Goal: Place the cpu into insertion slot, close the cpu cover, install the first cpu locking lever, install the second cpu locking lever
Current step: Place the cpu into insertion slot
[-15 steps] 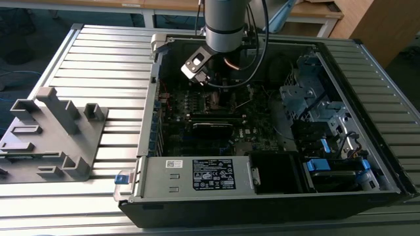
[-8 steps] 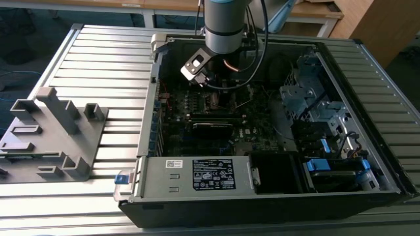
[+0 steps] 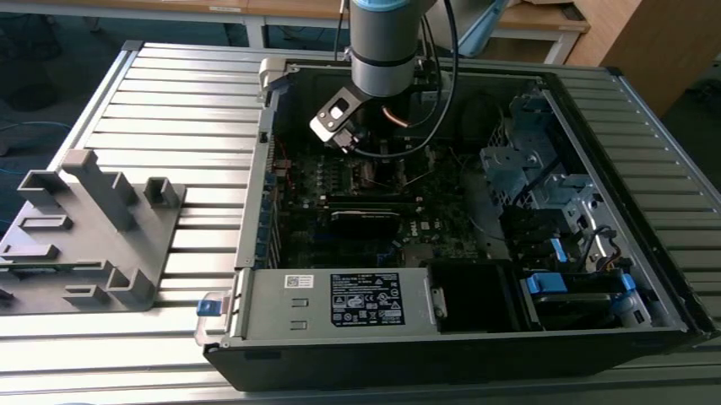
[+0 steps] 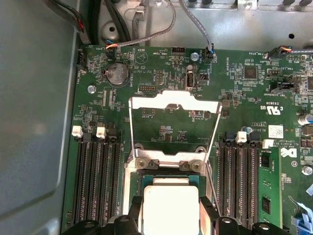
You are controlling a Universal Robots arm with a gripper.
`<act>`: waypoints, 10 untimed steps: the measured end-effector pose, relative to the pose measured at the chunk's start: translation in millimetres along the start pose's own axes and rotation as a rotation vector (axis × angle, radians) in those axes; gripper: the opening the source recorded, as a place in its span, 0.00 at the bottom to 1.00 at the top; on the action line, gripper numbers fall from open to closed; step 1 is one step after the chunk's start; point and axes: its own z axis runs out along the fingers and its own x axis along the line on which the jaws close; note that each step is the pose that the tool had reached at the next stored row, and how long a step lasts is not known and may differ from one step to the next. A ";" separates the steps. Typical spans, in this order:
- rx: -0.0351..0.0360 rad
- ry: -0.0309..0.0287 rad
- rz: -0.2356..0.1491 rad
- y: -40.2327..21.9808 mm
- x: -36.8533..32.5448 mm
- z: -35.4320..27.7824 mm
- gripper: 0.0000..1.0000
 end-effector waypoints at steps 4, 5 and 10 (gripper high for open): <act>-0.0003 0.0004 0.000 -1.0 0.1 1.3 0.54; -0.0002 0.0002 0.000 -1.2 0.1 2.0 0.54; -0.0003 -0.0015 0.018 -1.6 -0.1 5.5 0.54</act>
